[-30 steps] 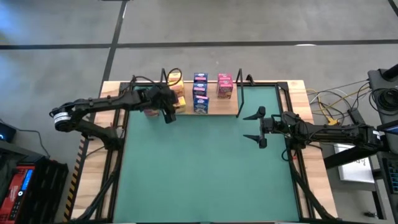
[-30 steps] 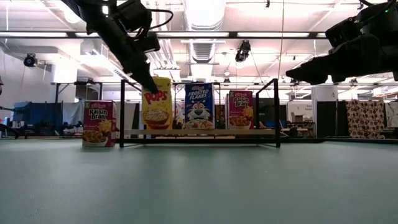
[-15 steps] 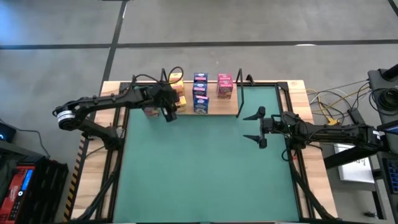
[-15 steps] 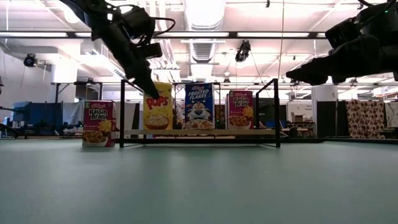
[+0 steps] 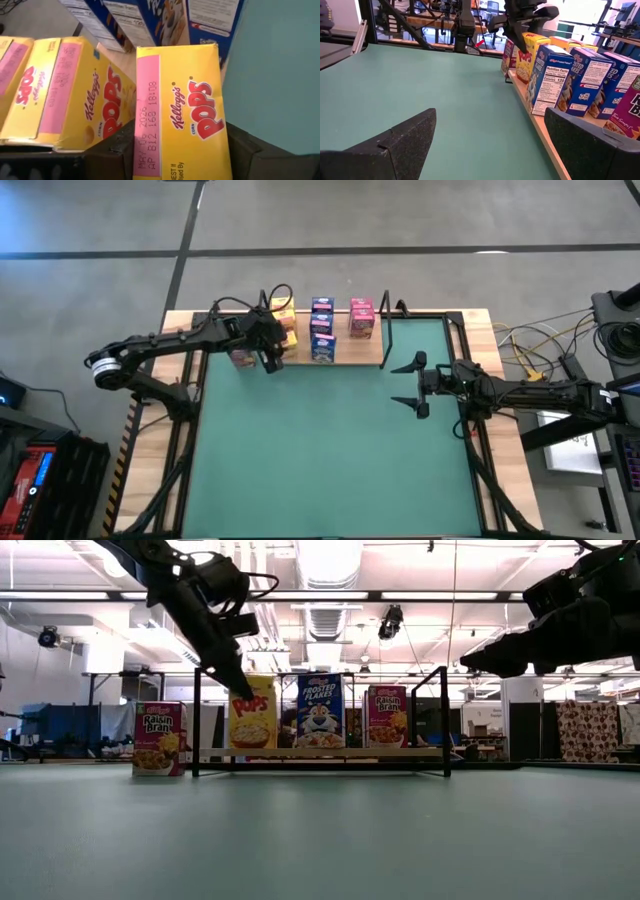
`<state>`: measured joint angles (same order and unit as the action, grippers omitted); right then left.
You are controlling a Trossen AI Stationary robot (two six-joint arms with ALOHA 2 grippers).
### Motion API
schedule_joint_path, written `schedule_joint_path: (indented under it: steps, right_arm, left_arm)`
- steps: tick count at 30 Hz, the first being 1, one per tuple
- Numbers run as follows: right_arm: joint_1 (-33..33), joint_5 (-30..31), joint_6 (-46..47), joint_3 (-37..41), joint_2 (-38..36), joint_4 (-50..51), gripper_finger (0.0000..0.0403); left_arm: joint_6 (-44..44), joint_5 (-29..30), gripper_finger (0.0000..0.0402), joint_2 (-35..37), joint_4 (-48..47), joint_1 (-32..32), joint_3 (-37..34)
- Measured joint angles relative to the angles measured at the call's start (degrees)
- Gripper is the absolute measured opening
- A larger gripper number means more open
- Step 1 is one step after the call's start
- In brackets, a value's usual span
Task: Stack cereal on shelf
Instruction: Put the yellow cereal box on the shelf aligned with the other yellow cereal boxes
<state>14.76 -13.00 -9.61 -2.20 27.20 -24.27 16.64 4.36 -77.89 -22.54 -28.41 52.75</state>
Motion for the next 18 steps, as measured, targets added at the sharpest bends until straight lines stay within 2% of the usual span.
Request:
schedule_joint_path:
  steps: [9, 18]
  right_arm:
    - [0.0, 0.0, 0.0, 0.02, 0.0, 0.0, 0.0361]
    - [-0.02, 0.0, 0.0, 0.01, 0.0, 0.02, 0.0361]
  left_arm:
    - [2.27, -0.76, 0.0228, -0.11, -0.79, -0.21, 0.0]
    - [2.36, -0.57, 0.0248, -0.02, -1.12, -0.21, 1.8]
